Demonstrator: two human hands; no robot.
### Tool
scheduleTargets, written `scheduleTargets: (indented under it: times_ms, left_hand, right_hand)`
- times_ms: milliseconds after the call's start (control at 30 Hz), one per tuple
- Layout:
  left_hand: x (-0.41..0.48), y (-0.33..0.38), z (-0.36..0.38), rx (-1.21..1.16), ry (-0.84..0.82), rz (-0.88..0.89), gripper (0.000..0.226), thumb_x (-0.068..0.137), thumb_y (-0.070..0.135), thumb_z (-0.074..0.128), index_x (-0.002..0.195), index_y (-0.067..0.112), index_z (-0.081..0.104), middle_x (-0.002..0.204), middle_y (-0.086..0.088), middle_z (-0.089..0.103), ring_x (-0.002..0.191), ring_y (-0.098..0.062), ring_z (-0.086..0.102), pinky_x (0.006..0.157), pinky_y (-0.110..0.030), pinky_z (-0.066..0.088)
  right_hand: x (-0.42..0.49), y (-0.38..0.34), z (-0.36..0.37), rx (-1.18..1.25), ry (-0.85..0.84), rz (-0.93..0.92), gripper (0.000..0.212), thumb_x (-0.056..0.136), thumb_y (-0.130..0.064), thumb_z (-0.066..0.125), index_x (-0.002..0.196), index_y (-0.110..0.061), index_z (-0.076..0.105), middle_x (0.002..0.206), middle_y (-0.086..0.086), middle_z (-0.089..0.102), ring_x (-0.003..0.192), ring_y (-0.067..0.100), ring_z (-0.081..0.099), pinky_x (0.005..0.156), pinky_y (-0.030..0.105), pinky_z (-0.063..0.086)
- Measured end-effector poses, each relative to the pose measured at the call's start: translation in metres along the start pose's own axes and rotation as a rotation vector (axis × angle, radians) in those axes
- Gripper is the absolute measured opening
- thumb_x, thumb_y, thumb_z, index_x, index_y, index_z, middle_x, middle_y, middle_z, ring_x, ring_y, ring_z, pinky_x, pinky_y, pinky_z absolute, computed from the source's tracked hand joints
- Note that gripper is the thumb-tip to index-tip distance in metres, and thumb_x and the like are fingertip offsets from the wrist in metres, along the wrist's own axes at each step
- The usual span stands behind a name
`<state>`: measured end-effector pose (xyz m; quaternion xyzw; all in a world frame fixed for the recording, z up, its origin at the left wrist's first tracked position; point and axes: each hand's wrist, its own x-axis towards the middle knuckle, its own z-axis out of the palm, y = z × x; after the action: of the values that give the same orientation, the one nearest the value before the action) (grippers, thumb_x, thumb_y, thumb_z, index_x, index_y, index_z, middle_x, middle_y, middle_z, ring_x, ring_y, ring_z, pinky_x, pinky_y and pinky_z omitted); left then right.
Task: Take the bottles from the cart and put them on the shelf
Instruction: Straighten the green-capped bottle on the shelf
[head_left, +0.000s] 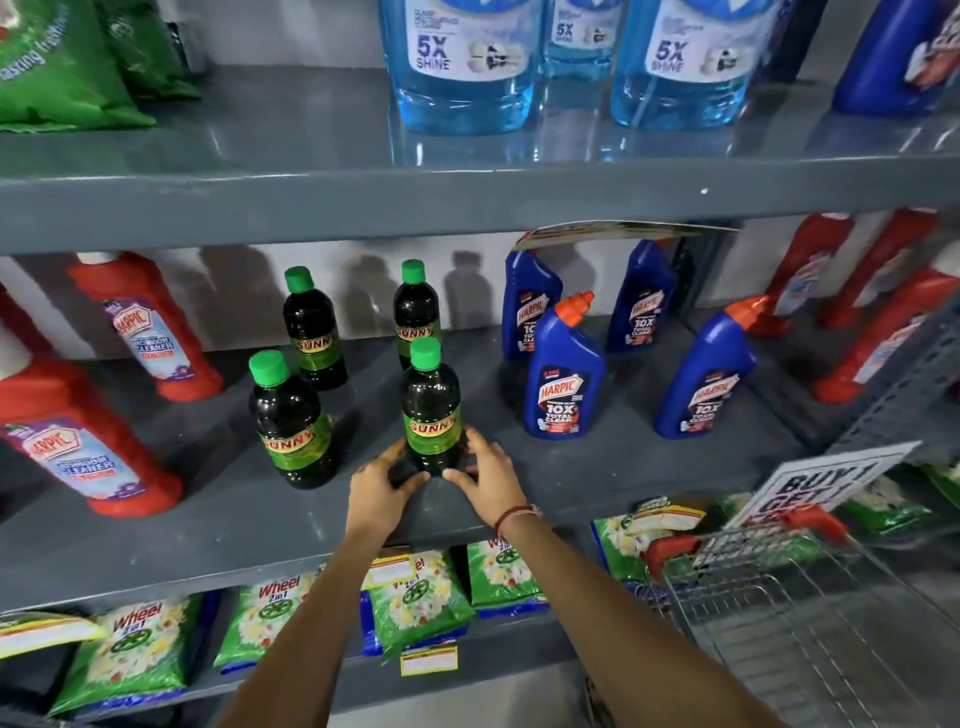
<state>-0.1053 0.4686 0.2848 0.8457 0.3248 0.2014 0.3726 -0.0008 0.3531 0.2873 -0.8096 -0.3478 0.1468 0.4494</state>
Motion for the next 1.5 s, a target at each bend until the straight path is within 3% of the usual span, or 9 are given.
scheduleTargets:
  times_ms: [167,300,367,433,533,633,867,1200,1500]
  left_hand:
    - [-0.022,0.014,0.001,-0.074,0.204,-0.094,0.027,0.072,0.014,0.074,0.098,0.007,0.066,0.101,-0.017,0.070,0.097,-0.032,0.064,0.086,-0.036,0.047]
    - [-0.044,0.033,0.019,-0.137,0.214,-0.031,0.018,0.076,0.015,0.071,0.065,0.014,0.056,0.071,-0.010,0.064,0.067,-0.022,0.059,0.066,-0.036,0.049]
    - [-0.042,0.048,0.037,-0.120,0.069,0.065,0.014,0.075,0.016,0.072,0.070,0.016,0.058,0.074,-0.008,0.066,0.068,-0.014,0.059,0.067,-0.032,0.050]
    - [-0.029,0.062,0.059,-0.104,-0.050,0.125,0.017,0.074,0.016,0.073,0.088,0.014,0.065,0.090,-0.008,0.067,0.078,-0.011,0.061,0.078,-0.033,0.052]
    - [-0.002,0.081,0.088,-0.158,-0.143,0.086,0.057,0.072,0.017,0.074,0.124,0.006,0.052,0.125,-0.015,0.058,0.114,-0.024,0.055,0.101,-0.040,0.045]
    - [0.019,0.095,0.105,-0.115,-0.198,0.082,0.073,0.075,0.023,0.070,0.138,0.011,0.034,0.140,-0.010,0.048,0.129,-0.025,0.044,0.108,-0.043,0.037]
    - [0.021,0.101,0.113,-0.170,-0.116,0.037,0.054,0.080,0.016,0.066,0.130,0.009,0.047,0.124,-0.010,0.063,0.115,-0.023,0.057,0.096,-0.028,0.042]
    - [-0.005,0.108,0.105,-0.198,-0.081,0.073,0.043,0.076,0.014,0.070,0.118,0.008,0.060,0.117,-0.008,0.067,0.097,-0.004,0.056,0.080,-0.009,0.037]
    - [-0.008,0.111,0.102,-0.191,-0.095,0.049,0.046,0.075,0.018,0.072,0.119,0.008,0.060,0.118,-0.010,0.067,0.107,-0.019,0.062,0.087,-0.021,0.042]
  right_hand:
    - [-0.012,0.006,-0.013,0.088,0.067,-0.018,0.054,0.077,-0.010,0.071,0.126,-0.008,0.049,0.117,0.018,0.059,0.103,0.025,0.061,0.093,0.036,0.052]
    - [-0.027,0.035,-0.046,0.106,0.411,-0.006,0.024,0.078,-0.007,0.070,0.099,-0.002,0.060,0.097,0.010,0.057,0.084,0.020,0.057,0.069,0.003,0.046]
    - [-0.029,0.050,-0.069,0.106,0.552,0.028,0.026,0.077,-0.006,0.070,0.098,0.000,0.057,0.093,0.006,0.051,0.082,0.022,0.054,0.073,0.009,0.048]
    - [-0.026,0.061,-0.090,0.111,0.586,0.105,0.040,0.075,-0.008,0.072,0.109,-0.001,0.052,0.101,0.007,0.047,0.090,0.024,0.053,0.082,0.036,0.054]
    - [-0.016,0.071,-0.114,0.140,0.455,0.185,0.065,0.075,-0.008,0.073,0.130,-0.005,0.039,0.124,0.015,0.043,0.109,0.025,0.049,0.094,0.042,0.049]
    - [-0.003,0.076,-0.127,0.130,0.257,0.170,0.074,0.077,-0.006,0.070,0.139,-0.008,0.030,0.137,0.018,0.043,0.124,0.029,0.046,0.103,0.046,0.043]
    - [0.003,0.073,-0.139,0.142,0.125,0.133,0.060,0.081,-0.003,0.066,0.134,-0.006,0.038,0.128,0.016,0.055,0.107,0.016,0.051,0.095,0.030,0.043]
    - [-0.014,0.081,-0.141,0.152,0.128,0.094,0.057,0.080,-0.005,0.067,0.130,-0.003,0.040,0.127,0.018,0.056,0.105,0.014,0.053,0.092,0.026,0.044]
    - [-0.016,0.079,-0.141,0.173,0.126,0.124,0.056,0.080,-0.006,0.068,0.129,-0.005,0.042,0.127,0.018,0.056,0.106,0.013,0.053,0.091,0.025,0.044]
